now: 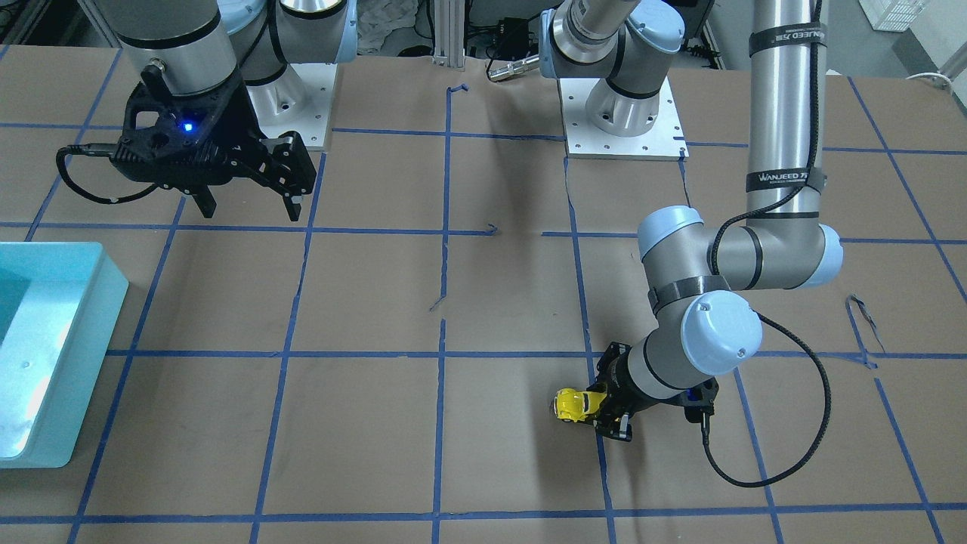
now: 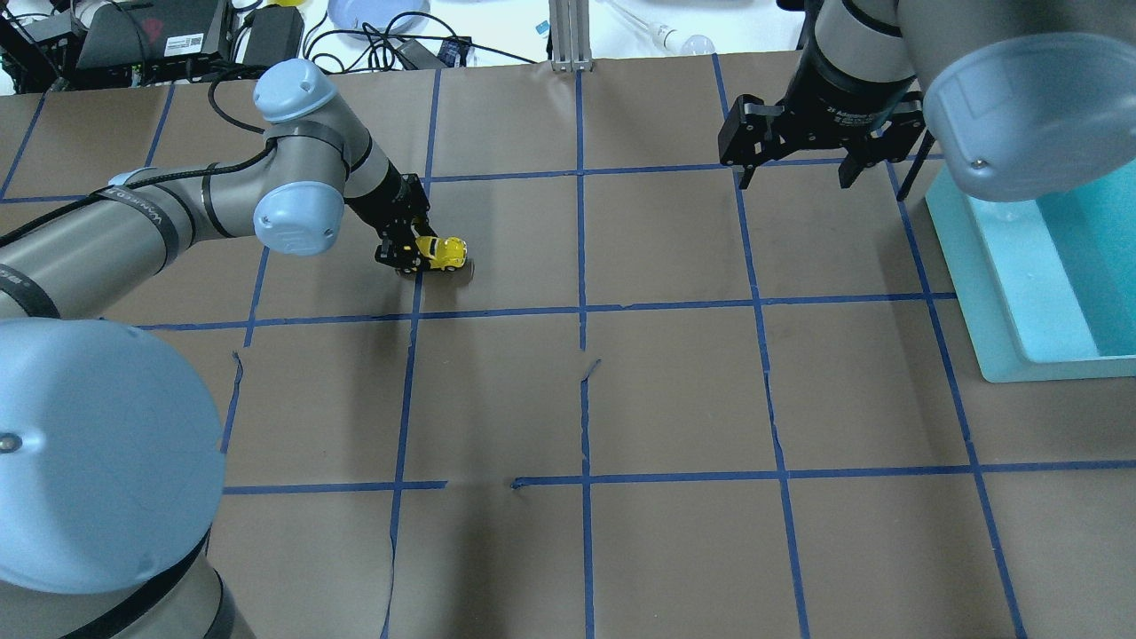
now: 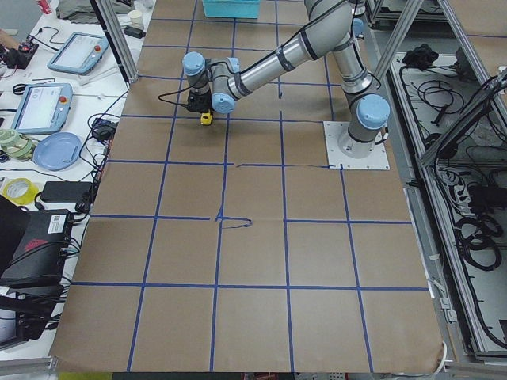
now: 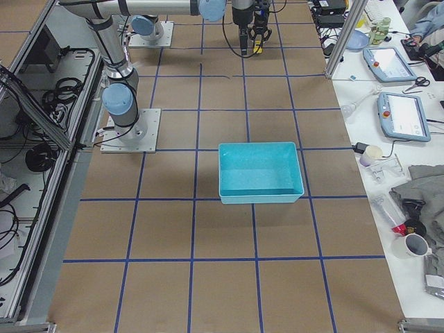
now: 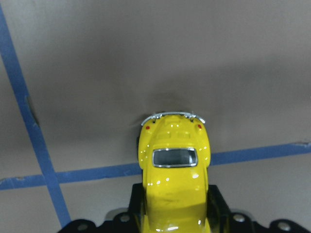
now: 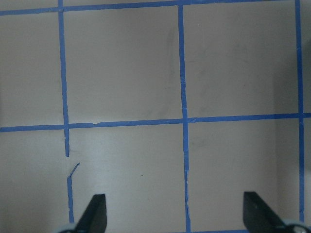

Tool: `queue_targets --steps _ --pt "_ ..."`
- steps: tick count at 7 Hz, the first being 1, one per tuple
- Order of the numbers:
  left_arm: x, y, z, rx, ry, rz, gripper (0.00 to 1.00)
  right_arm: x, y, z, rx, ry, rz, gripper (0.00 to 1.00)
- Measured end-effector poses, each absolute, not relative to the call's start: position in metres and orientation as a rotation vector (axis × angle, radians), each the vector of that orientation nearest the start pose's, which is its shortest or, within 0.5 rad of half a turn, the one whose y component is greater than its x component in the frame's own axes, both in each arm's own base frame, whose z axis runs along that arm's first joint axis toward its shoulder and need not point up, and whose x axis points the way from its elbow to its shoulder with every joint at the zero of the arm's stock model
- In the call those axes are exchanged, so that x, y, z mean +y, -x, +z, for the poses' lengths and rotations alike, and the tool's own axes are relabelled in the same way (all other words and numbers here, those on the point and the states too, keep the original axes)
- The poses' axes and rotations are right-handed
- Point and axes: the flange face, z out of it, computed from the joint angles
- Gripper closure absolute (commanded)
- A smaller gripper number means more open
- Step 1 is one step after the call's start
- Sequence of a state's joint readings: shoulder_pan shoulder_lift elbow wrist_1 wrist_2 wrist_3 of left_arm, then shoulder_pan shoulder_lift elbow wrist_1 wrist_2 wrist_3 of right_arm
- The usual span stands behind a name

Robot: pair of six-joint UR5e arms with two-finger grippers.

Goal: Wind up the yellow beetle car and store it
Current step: 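Slide the pressed car back toward its starting spot with the left gripper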

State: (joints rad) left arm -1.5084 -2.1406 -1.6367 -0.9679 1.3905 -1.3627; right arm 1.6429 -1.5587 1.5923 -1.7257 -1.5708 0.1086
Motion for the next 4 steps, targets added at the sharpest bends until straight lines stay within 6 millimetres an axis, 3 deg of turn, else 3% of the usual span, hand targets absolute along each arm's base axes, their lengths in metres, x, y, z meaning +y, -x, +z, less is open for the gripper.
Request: queue_targets --steps 4 --pt "-0.654 0.077 0.184 2.479 2.120 0.213 1.00 -0.497 -0.170 0.487 3.125 -0.058 -0.189 0.00"
